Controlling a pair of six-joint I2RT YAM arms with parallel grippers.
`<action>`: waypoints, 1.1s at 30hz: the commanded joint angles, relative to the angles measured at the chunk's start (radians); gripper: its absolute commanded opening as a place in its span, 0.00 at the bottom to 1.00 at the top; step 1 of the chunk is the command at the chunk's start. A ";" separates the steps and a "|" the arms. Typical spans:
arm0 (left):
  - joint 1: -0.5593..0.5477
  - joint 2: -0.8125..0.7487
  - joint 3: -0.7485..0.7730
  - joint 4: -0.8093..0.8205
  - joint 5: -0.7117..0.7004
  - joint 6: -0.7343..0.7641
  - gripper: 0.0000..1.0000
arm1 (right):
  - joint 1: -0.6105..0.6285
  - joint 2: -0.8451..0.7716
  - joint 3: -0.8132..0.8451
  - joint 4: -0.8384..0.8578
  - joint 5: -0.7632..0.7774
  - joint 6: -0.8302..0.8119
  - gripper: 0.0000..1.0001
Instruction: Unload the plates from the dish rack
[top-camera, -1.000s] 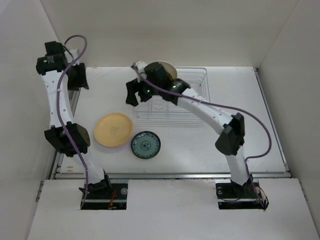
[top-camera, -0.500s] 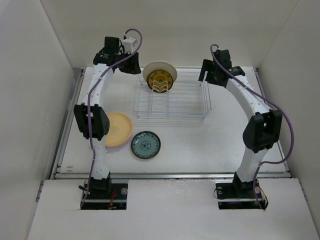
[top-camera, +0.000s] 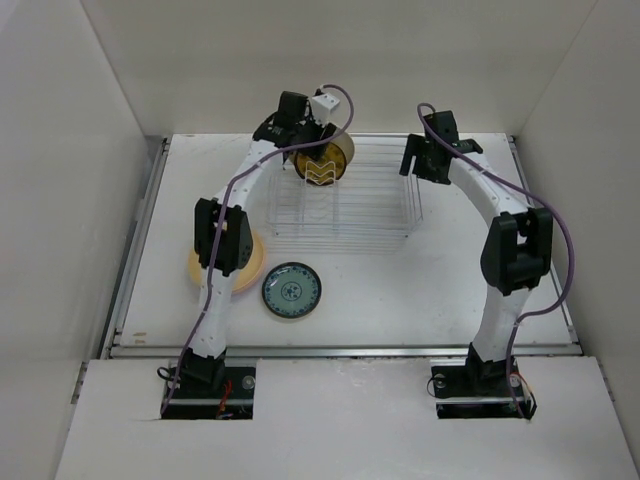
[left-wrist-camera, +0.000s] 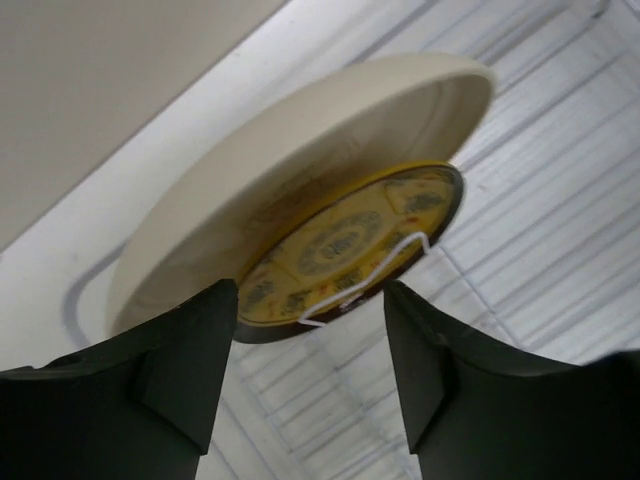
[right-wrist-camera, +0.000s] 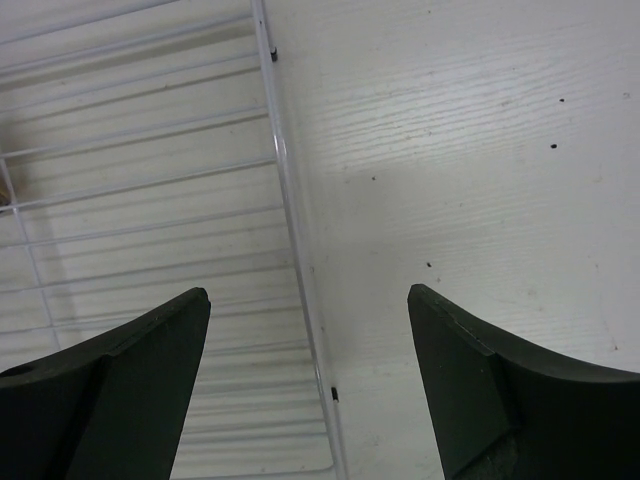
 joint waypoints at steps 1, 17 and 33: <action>0.037 0.013 0.019 0.109 -0.144 0.030 0.58 | -0.008 -0.010 0.004 0.048 -0.005 -0.042 0.86; 0.071 0.099 0.056 -0.033 0.090 0.067 0.60 | -0.017 0.057 0.027 0.096 -0.089 -0.116 0.86; 0.154 0.090 0.111 -0.052 0.318 -0.050 0.00 | -0.026 0.111 0.036 0.137 -0.162 -0.157 0.85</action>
